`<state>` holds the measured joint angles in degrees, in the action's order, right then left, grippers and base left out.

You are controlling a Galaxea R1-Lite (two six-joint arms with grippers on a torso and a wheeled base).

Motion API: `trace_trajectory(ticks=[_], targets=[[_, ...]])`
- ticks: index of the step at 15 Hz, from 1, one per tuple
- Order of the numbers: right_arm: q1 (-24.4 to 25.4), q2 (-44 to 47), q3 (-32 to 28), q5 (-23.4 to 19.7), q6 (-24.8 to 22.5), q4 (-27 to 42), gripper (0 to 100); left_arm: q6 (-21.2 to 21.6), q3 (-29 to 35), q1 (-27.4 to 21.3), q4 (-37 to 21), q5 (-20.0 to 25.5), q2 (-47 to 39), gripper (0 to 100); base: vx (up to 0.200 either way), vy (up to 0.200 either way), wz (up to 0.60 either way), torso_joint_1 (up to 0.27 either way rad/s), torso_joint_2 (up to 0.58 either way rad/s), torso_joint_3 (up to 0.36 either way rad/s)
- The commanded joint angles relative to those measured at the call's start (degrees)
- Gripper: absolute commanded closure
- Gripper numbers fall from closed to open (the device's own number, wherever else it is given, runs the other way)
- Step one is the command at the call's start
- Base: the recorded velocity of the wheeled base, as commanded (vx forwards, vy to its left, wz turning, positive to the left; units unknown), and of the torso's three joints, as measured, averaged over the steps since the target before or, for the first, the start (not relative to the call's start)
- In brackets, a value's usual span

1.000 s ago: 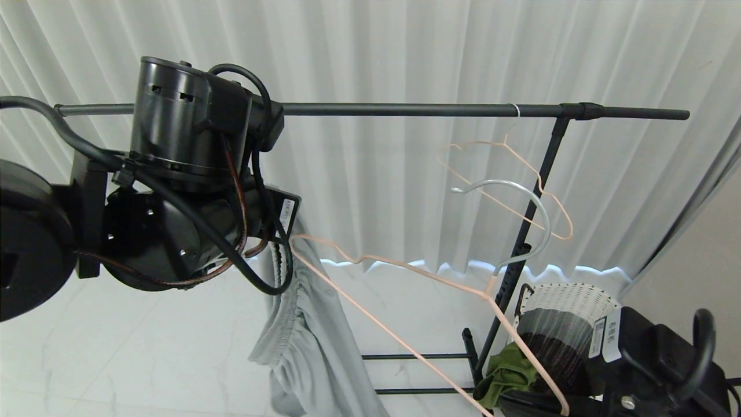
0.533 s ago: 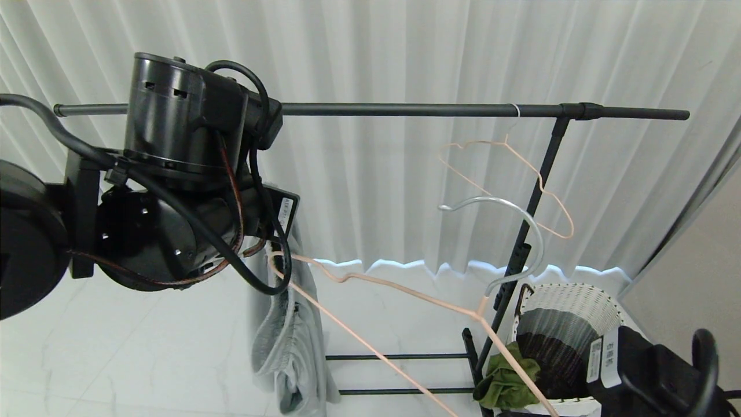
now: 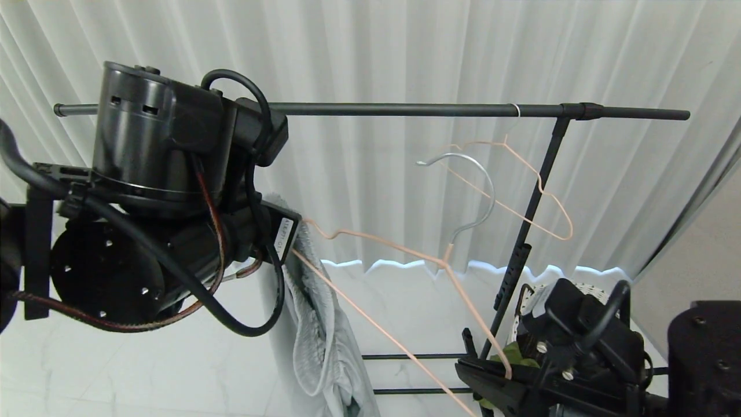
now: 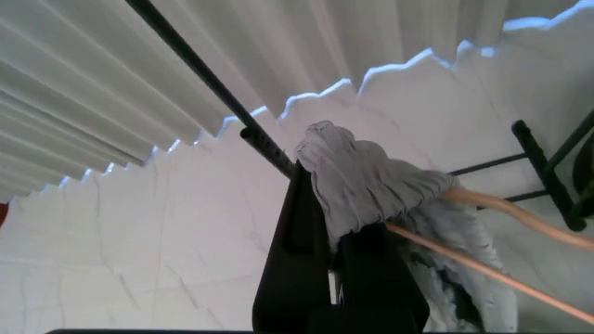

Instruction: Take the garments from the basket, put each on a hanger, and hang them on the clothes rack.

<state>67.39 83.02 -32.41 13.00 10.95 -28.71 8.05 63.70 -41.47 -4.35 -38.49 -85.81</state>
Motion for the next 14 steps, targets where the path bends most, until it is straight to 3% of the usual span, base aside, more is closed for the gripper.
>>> trace_trajectory(ticks=[1, 4, 10, 14], targets=[[-0.15, 3.99, -1.69, 0.19, 0.65, -0.21, 100, -0.05, -1.56, -1.77, -0.04, 0.08, 1.70, 100, 0.000, 0.000, 0.00, 0.000, 0.00, 0.000], [-0.15, 6.98, -3.80, 0.28, 2.24, -0.21, 100, -1.28, -2.61, -4.49, 0.05, 0.52, 3.28, 100, 0.000, 0.000, 0.00, 0.000, 0.00, 0.000], [0.02, 12.96, -7.93, 0.28, 4.26, -0.30, 100, -8.40, -2.52, -13.99, 0.05, 0.52, 4.33, 100, 0.000, 0.000, 0.00, 0.000, 0.00, 0.000], [0.64, 15.33, -10.04, 0.36, 4.26, -2.32, 100, -9.36, -2.44, -18.12, 0.13, 1.75, 4.25, 100, 0.000, 0.000, 0.00, 0.000, 0.00, 0.000]])
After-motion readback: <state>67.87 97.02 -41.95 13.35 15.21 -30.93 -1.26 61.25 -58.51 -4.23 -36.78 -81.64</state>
